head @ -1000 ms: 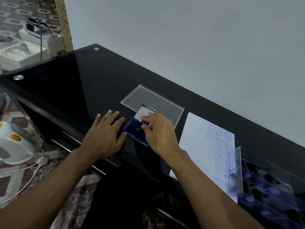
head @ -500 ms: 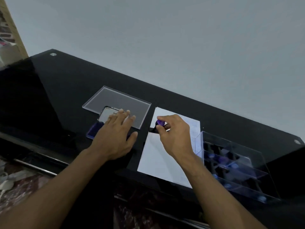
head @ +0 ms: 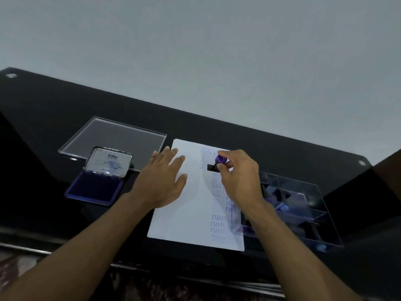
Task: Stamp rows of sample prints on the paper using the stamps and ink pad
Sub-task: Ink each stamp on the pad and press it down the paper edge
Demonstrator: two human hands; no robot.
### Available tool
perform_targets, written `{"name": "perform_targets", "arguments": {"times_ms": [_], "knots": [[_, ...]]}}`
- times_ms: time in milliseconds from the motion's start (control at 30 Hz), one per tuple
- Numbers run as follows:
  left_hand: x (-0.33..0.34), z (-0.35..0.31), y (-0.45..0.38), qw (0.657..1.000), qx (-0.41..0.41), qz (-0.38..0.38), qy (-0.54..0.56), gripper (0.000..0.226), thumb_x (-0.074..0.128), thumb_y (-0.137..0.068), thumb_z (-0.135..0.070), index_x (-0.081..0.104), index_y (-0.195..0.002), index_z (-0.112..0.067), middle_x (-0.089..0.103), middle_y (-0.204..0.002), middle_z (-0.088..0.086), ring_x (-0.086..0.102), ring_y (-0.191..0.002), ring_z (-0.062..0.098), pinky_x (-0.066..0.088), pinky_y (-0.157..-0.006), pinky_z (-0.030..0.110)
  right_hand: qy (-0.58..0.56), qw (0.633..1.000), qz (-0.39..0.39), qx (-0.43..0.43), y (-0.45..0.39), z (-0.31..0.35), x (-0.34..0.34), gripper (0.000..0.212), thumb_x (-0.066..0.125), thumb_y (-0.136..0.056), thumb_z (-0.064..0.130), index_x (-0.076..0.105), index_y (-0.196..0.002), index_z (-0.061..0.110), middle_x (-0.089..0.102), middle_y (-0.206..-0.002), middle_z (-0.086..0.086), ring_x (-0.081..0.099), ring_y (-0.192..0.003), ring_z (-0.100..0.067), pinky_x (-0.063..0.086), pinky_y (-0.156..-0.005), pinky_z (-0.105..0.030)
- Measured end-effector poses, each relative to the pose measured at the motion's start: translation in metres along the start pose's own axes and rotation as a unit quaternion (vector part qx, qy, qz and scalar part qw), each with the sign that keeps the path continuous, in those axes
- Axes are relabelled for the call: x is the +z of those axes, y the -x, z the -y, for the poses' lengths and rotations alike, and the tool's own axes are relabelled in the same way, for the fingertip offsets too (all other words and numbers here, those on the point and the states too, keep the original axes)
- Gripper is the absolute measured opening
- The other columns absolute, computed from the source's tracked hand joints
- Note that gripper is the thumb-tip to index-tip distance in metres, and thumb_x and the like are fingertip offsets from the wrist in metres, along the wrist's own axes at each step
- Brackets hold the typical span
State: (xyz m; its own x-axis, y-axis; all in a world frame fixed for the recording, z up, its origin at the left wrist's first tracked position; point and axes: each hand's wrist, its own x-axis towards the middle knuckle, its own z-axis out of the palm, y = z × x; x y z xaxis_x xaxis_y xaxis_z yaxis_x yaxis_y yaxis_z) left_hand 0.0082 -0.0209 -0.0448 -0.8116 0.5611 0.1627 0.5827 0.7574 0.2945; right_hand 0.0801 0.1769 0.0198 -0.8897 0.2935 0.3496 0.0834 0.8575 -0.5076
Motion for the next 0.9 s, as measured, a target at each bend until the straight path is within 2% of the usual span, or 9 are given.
{"name": "perform_targets", "arguments": {"times_ms": [100, 267, 500, 900], "knots": [[0.005, 0.000, -0.009, 1.000, 0.002, 0.002, -0.002, 0.067, 0.026, -0.095, -0.053, 0.035, -0.154, -0.020, 0.025, -0.165, 0.007, 0.013, -0.154, 0.026, 0.006, -0.124, 0.044, 0.011, 1.000, 0.012, -0.007, -0.005, -0.004, 0.001, 0.013, 0.066, -0.090, 0.011, 0.072, -0.098, 0.018, 0.062, -0.099, 0.003, 0.061, -0.082, -0.009, 0.042, -0.073, -0.008], [0.013, -0.003, -0.026, 1.000, 0.001, 0.015, -0.006, 0.071, 0.022, -0.094, -0.057, 0.032, -0.155, -0.024, 0.019, -0.166, 0.004, 0.009, -0.155, 0.026, 0.002, -0.123, 0.044, 0.000, 0.999, 0.036, 0.006, -0.012, -0.001, 0.005, 0.019, 0.066, -0.092, 0.017, 0.072, -0.110, 0.014, 0.064, -0.110, 0.001, 0.062, -0.089, -0.012, 0.053, -0.084, -0.021], [0.025, -0.003, -0.039, 1.000, 0.009, 0.017, -0.005, 0.069, 0.025, -0.095, -0.055, 0.035, -0.155, -0.022, 0.022, -0.166, 0.006, 0.011, -0.155, 0.027, 0.004, -0.123, 0.044, -0.003, 0.999, 0.046, 0.001, -0.016, -0.003, 0.012, 0.028, 0.067, -0.092, 0.019, 0.069, -0.119, 0.014, 0.065, -0.114, 0.000, 0.063, -0.096, -0.013, 0.055, -0.090, -0.031], [0.030, 0.001, -0.036, 1.000, 0.010, 0.010, 0.001, 0.071, 0.018, -0.094, -0.055, 0.038, -0.154, -0.021, 0.024, -0.165, 0.007, 0.012, -0.155, 0.027, 0.011, -0.125, 0.047, 0.009, 0.997, 0.066, -0.026, -0.019, -0.001, 0.016, 0.029, 0.065, -0.093, 0.017, 0.068, -0.122, 0.012, 0.065, -0.114, -0.002, 0.061, -0.098, -0.013, 0.052, -0.093, -0.029]]}}
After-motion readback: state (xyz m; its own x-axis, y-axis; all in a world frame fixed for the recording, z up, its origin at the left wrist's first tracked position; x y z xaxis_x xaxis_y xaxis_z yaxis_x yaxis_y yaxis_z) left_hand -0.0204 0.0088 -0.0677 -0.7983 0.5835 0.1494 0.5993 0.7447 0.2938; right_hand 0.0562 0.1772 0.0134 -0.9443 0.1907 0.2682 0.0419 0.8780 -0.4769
